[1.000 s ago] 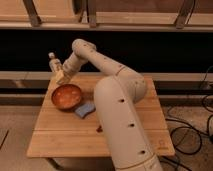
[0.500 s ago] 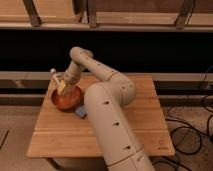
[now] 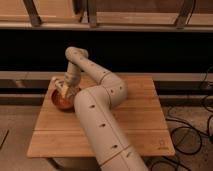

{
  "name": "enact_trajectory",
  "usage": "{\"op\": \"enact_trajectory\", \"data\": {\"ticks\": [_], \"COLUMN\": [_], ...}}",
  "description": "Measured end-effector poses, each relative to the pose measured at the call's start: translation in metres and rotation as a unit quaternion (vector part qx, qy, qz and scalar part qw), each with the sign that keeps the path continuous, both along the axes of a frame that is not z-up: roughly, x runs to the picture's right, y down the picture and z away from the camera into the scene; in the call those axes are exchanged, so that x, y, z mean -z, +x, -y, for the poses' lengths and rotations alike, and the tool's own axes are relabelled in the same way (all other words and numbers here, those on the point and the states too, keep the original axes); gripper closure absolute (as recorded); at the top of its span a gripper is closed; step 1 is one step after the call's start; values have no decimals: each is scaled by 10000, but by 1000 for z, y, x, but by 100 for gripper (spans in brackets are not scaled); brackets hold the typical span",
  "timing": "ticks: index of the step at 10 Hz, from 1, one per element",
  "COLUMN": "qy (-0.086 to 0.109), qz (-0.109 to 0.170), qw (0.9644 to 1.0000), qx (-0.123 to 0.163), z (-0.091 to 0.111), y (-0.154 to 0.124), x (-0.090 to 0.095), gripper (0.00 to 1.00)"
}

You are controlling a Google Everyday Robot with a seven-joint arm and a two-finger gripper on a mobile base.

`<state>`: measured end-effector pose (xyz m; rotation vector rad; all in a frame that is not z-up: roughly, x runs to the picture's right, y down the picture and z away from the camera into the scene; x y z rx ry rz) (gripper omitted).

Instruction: Place the bottle in the ceramic bowl

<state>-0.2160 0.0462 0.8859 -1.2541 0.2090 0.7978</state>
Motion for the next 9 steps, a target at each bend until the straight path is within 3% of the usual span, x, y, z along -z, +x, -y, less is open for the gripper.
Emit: {"op": "enact_trajectory", "data": {"ticks": [4,6,9], "qy": [-4,-5,-5], "qz": [-1,-6,-7], "qw": [10000,10000,10000], "qx": [0,-3,-5], "z": [-1,-1,-1], "y": [0,1,1], "x": [0,-1,-1], "gripper": [43,23,20]}}
